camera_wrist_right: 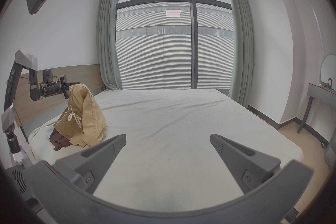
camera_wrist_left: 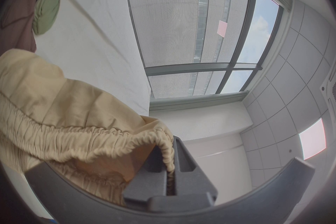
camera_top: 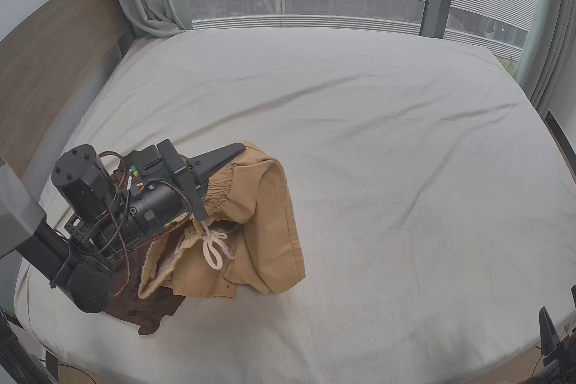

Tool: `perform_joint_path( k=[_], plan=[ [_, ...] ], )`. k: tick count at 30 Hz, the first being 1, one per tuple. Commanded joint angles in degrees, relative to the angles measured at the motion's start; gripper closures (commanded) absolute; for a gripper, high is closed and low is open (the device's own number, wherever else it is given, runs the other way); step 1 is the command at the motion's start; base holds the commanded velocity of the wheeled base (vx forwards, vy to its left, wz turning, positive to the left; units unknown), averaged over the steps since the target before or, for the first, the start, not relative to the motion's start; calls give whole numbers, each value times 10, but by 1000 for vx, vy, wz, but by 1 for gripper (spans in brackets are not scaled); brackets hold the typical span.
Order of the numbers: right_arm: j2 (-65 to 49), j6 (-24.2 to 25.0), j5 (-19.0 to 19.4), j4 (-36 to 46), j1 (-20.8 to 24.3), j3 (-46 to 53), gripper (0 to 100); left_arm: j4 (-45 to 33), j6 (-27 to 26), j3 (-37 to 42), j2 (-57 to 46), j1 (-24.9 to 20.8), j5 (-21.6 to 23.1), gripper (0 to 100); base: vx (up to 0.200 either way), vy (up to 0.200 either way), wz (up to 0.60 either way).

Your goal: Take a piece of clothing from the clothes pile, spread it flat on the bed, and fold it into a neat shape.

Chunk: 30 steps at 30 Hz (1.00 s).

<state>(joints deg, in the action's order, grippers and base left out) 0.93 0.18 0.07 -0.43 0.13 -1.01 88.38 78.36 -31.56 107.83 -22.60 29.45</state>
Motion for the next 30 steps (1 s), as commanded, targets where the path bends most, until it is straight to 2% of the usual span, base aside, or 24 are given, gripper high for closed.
perform_joint_path(
  k=[1,15,30],
  plan=[
    [-9,0,0,0,0,10,0,-1,9,-12,-6,-31,0,100,0,0,0],
    [-9,0,0,0,0,10,0,-3,72,-78,13,-109,3,100,0,0,0],
    [-9,0,0,0,0,10,0,-12,99,-138,28,-180,6,100,0,0,0]
  ],
)
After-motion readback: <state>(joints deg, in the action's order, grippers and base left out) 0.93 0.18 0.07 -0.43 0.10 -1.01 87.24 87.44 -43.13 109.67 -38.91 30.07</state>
